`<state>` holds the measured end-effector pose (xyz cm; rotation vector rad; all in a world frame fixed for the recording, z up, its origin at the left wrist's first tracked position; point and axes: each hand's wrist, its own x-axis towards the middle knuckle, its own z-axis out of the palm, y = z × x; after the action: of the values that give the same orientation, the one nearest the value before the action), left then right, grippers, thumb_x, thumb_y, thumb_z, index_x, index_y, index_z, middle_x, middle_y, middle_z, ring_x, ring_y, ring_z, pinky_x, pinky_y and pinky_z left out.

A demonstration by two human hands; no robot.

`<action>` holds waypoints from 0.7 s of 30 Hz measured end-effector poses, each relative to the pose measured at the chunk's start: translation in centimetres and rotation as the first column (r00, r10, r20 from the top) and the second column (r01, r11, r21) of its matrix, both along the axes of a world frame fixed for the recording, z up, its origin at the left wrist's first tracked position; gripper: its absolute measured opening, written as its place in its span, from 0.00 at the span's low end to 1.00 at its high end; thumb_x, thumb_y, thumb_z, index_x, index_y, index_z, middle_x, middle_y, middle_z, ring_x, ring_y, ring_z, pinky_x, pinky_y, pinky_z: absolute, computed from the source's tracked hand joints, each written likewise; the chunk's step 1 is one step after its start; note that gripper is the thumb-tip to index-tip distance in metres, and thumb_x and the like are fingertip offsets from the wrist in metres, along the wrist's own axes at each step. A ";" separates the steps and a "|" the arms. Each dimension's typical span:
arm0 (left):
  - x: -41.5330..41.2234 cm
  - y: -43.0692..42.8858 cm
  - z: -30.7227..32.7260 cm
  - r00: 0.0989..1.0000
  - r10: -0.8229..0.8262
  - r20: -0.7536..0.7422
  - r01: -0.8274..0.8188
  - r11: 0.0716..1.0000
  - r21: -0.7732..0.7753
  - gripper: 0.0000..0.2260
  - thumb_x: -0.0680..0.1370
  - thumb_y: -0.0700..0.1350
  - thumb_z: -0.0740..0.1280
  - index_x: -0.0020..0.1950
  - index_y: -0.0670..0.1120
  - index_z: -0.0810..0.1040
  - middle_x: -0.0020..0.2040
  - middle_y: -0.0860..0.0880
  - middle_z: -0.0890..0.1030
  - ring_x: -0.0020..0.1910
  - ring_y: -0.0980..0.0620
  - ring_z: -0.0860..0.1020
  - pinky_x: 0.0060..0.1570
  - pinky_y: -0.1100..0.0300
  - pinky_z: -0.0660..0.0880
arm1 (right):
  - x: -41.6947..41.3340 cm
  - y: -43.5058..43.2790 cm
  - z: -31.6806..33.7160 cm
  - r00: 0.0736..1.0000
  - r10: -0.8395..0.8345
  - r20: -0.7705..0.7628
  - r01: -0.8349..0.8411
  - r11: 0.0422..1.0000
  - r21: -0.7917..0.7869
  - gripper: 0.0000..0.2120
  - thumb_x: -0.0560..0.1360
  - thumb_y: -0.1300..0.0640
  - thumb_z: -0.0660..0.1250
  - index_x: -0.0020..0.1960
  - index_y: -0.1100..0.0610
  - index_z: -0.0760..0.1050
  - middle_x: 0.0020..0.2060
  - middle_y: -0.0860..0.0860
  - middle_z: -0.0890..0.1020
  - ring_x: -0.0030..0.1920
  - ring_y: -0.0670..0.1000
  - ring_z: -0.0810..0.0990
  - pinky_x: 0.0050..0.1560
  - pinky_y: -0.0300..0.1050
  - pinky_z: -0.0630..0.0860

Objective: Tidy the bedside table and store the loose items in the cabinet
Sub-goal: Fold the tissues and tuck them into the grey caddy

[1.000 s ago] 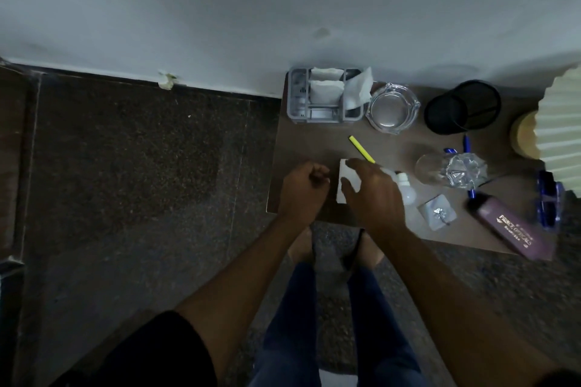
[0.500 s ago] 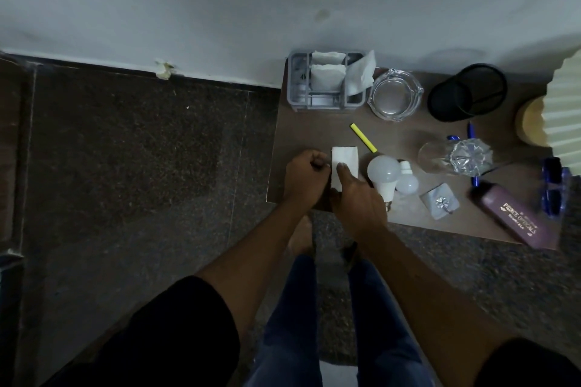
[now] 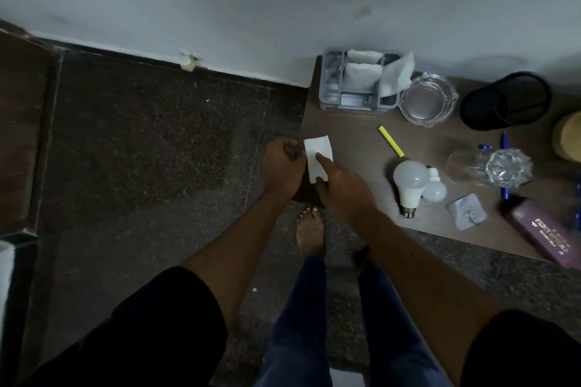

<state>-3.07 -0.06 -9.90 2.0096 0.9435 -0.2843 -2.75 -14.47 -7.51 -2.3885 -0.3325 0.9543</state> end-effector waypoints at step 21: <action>0.7 2.5 -1.4 0.984 0.148 -0.094 -0.167 0.955 -0.245 0.06 0.77 0.41 0.70 0.52 0.44 0.83 0.50 0.46 0.85 0.49 0.46 0.84 0.53 0.44 0.82 | 2.8 0.7 -2.3 0.900 -0.364 -0.238 0.418 0.875 0.243 0.15 0.82 0.62 0.63 0.67 0.56 0.75 0.61 0.49 0.83 0.30 0.50 0.85 0.33 0.35 0.77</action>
<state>-2.36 2.44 -11.32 1.6910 1.0535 -0.3738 0.07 -13.81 -9.83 -1.9755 0.0846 0.8587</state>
